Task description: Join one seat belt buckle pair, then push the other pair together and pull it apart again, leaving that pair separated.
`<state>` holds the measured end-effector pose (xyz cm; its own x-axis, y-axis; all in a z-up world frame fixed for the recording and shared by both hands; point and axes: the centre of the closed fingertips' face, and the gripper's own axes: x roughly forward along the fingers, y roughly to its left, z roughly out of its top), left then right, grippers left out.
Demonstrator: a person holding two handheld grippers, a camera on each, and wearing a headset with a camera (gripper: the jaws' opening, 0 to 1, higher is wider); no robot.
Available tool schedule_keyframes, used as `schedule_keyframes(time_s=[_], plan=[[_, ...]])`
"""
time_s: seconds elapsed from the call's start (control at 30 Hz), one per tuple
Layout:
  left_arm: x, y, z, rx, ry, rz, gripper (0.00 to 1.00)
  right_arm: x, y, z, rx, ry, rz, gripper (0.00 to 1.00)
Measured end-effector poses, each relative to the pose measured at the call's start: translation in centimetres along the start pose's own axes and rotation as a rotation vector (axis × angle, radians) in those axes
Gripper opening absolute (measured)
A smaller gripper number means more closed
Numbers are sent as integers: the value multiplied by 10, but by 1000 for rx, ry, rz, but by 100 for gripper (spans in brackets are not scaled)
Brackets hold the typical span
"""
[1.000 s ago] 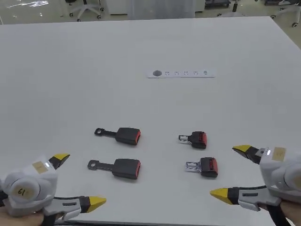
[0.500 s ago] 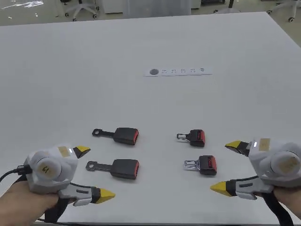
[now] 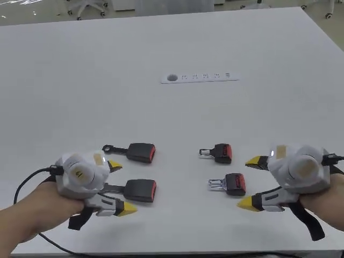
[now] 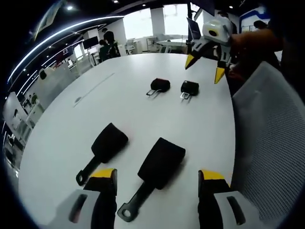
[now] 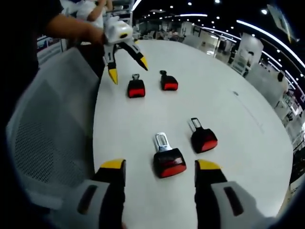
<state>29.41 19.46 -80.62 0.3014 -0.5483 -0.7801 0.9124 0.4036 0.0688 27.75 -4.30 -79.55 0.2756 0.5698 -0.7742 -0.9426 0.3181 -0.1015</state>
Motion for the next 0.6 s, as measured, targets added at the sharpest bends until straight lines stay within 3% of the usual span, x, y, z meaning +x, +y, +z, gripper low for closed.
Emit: schedule_keyframes(time_s=[0.1,0.37,0.6], plan=[[8,-2,2,9,8,-37,66,5,-4,-3,-12,16,9,55],[18,-3,-6,89,72,-112,55,16,-6,-4,-34,43,40,52],[24,-5,-14,141,116,-140,50,31,-13,-14,-57,87,83,47]])
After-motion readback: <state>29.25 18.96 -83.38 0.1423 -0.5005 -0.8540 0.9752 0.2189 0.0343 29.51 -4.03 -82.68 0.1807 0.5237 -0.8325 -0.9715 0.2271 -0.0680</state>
